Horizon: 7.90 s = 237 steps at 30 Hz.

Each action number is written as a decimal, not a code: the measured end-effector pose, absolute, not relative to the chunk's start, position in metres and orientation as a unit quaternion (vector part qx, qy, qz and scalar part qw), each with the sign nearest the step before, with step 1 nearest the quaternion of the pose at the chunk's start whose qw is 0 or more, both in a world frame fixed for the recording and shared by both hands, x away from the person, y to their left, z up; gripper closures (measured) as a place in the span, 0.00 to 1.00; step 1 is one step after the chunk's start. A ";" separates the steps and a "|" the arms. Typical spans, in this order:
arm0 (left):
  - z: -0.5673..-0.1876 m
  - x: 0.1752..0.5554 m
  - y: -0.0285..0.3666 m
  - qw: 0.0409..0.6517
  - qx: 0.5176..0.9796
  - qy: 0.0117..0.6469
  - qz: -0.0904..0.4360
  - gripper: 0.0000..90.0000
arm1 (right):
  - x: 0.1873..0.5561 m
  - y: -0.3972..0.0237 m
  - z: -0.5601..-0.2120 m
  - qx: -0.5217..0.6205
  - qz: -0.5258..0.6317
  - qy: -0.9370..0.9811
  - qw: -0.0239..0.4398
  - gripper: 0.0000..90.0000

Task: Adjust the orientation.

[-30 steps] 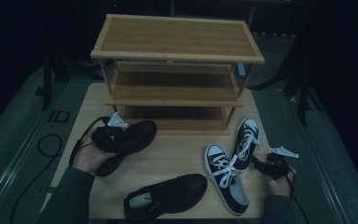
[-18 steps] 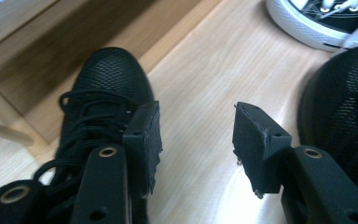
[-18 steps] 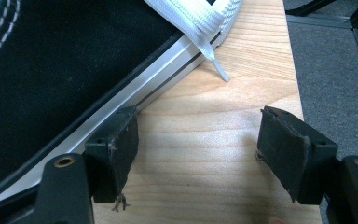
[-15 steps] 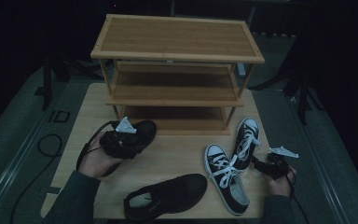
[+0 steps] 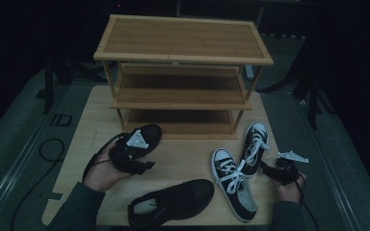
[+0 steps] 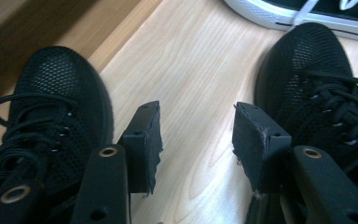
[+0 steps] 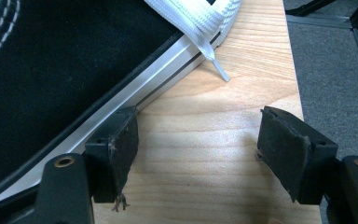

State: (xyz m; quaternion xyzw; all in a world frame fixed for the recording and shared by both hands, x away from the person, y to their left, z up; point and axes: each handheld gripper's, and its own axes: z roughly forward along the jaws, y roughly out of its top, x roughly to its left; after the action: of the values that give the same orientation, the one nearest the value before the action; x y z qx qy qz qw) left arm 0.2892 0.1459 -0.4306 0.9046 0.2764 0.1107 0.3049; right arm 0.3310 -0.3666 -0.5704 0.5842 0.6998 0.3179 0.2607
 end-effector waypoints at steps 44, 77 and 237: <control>-0.442 0.263 0.132 0.300 0.926 0.223 0.051 0.58 | 0.331 -0.367 -0.570 0.584 0.318 0.700 0.261 0.32; -0.458 0.247 0.134 0.285 0.940 0.187 0.023 0.60 | 0.331 -0.367 -0.570 0.584 0.318 0.700 0.261 0.32; -0.472 0.287 0.200 0.251 0.829 0.427 0.259 0.38 | 0.331 -0.367 -0.570 0.584 0.318 0.700 0.260 0.32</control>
State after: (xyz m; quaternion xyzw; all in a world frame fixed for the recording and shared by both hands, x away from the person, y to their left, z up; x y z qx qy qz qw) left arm 0.2874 0.1995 -0.4716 0.8290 0.4271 0.2594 0.2512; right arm 0.3311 -0.3667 -0.5704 0.5842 0.6997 0.3184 0.2603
